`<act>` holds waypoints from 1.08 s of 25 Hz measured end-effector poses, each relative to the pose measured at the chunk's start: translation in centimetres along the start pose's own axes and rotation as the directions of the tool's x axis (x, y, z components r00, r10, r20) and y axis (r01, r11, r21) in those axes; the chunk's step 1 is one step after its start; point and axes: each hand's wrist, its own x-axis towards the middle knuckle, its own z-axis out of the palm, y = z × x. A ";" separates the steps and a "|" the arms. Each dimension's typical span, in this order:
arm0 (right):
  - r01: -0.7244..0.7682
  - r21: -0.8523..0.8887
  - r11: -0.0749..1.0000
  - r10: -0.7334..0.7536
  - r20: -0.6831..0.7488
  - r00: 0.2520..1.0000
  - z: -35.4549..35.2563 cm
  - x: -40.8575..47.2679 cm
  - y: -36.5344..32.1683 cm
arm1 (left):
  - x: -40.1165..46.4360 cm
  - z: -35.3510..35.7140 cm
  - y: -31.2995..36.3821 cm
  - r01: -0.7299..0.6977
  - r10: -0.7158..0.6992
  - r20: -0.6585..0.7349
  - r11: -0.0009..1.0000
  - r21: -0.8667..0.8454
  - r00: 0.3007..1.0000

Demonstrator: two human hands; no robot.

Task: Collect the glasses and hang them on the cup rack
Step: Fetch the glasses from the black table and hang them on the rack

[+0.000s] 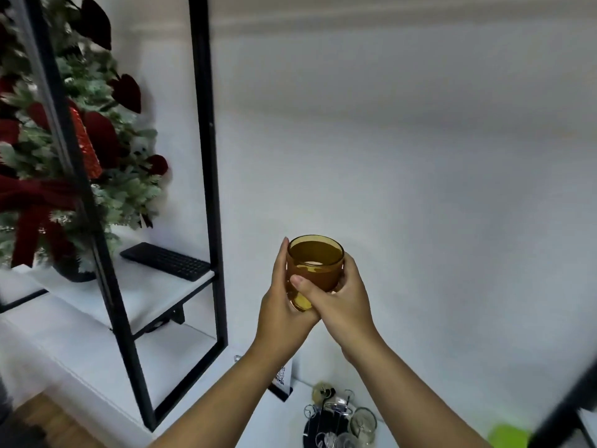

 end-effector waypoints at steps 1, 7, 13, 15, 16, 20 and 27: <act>-0.034 0.011 0.999 0.034 -0.005 0.999 0.2 0.0 0.3 | 0.4 -0.1 -0.8 0.006 -0.005 0.019 1.000 -0.011 1.000; -0.420 0.354 0.835 0.420 0.083 0.904 -0.1 -0.5 3.5 | 0.4 1.8 -2.9 0.139 -0.121 0.100 0.968 -0.207 0.988; -0.541 0.607 0.582 0.507 0.250 0.825 -2.2 -0.2 8.2 | 0.1 4.6 -4.7 0.191 -0.162 0.128 0.945 -0.266 0.979; -0.569 0.620 0.539 0.530 0.275 0.802 -2.7 -0.1 9.6 | -0.2 5.0 -5.3 0.212 -0.183 0.136 0.946 -0.246 0.974; -0.574 0.630 0.523 0.538 0.278 0.796 -3.0 -0.2 10.2 | -0.4 5.2 -5.5 0.217 -0.189 0.139 0.950 -0.223 0.972; -0.519 0.687 0.509 0.508 0.247 0.825 -4.7 -0.8 12.3 | -1.5 6.4 -6.5 0.262 -0.233 0.171 0.950 -0.172 0.957; -0.430 0.630 0.647 0.529 0.035 0.848 -9.6 -0.2 14.2 | -2.9 4.7 -8.3 0.311 -0.297 0.212 0.950 -0.034 0.931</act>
